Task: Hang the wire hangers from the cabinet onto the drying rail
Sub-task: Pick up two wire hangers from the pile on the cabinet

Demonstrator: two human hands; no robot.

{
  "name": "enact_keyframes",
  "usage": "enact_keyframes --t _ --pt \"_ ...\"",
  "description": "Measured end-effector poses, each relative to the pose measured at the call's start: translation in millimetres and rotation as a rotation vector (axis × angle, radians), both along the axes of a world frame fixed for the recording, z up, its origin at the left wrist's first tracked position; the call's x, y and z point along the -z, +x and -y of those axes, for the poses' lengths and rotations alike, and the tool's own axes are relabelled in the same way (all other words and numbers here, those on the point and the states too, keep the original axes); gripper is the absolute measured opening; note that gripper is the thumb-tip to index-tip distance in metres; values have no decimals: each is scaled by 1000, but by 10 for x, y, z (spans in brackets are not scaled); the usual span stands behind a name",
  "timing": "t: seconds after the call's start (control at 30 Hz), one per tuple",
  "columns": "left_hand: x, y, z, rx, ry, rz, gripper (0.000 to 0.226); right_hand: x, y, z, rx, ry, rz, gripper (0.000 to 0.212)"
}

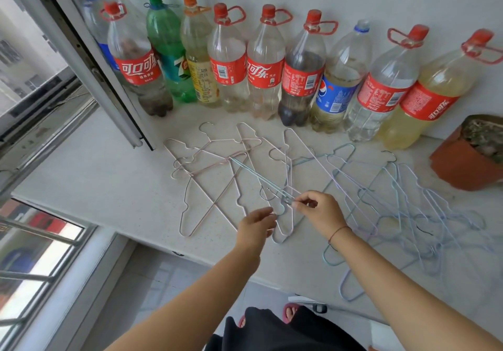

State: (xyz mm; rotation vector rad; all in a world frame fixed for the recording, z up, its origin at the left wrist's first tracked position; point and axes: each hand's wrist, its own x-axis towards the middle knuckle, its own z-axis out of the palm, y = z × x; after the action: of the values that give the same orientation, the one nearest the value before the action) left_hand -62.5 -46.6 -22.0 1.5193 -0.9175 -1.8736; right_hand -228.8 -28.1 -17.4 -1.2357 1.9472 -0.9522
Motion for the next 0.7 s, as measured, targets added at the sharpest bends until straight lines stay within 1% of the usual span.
enact_keyframes --t 0.07,0.13,0.23,0.3,0.37,0.43,0.5,0.6,0.67,0.7 --pt "-12 -169 -30 48 -28 -12 23 -3 -18 3 -23 16 40 3" --pt "-45 -315 -25 44 -49 -12 19 -2 -53 4 -69 47 103 5" --pt "-39 -454 -18 -45 -23 -20 9 -38 -150 6 -138 112 242 8" --pt "-23 -490 -23 -92 -8 -15 8 -43 -279 49 -92 140 296 8" --pt "-22 -503 -26 -119 -5 -4 12 17 -462 133 0 146 241 13" --pt "-52 -516 -37 -145 -6 2 11 101 -627 209 17 178 100 12" --pt "-90 -540 -52 -158 -29 12 12 209 -719 257 -42 251 -12 10" --pt "-157 -590 -60 -150 -92 37 12 333 -738 272 -202 394 -125 19" --pt "-209 -617 -64 -137 -136 63 11 352 -713 257 -260 436 -159 22" --pt "-239 -629 -70 -127 -162 83 11 339 -703 249 -265 433 -148 19"
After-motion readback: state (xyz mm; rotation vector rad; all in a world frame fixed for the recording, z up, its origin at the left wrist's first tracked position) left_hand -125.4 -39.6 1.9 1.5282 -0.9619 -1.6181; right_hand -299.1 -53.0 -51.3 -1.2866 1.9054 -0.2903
